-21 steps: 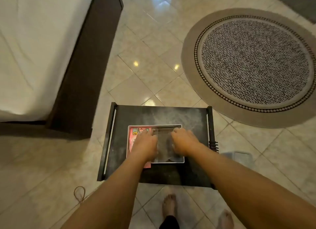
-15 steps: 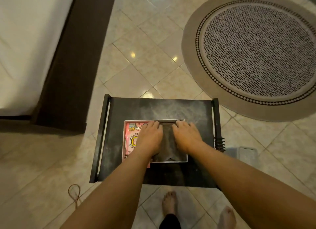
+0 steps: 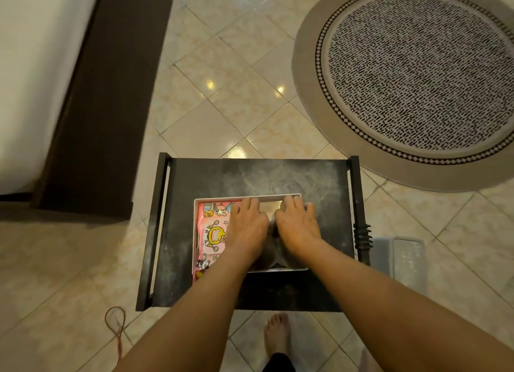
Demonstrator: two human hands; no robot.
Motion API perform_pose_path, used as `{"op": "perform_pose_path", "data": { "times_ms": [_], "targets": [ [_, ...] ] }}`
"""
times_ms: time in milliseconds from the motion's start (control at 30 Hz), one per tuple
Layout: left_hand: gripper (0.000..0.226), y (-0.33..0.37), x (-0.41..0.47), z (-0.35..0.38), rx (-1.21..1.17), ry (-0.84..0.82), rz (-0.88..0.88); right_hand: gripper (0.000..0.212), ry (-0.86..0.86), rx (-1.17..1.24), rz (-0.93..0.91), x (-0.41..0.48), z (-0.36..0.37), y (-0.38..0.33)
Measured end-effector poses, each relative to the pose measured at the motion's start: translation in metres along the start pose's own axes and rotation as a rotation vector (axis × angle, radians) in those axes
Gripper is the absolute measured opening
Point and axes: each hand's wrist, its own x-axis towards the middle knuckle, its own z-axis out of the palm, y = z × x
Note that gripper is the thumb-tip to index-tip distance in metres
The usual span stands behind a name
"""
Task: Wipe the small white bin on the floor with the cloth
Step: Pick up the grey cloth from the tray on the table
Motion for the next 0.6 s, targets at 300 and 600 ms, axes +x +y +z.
{"op": "perform_pose_path", "data": {
  "times_ms": [300,600],
  "targets": [
    [0.023,-0.021,-0.028,-0.064,-0.983,-0.033,-0.161,0.02,-0.022,0.765,0.058,-0.043,-0.061,0.044],
    [0.014,0.047,-0.051,-0.165,-1.569,0.036,-0.291,0.042,0.159,1.462,0.218,-0.118,-0.147,0.134]
  ]
}}
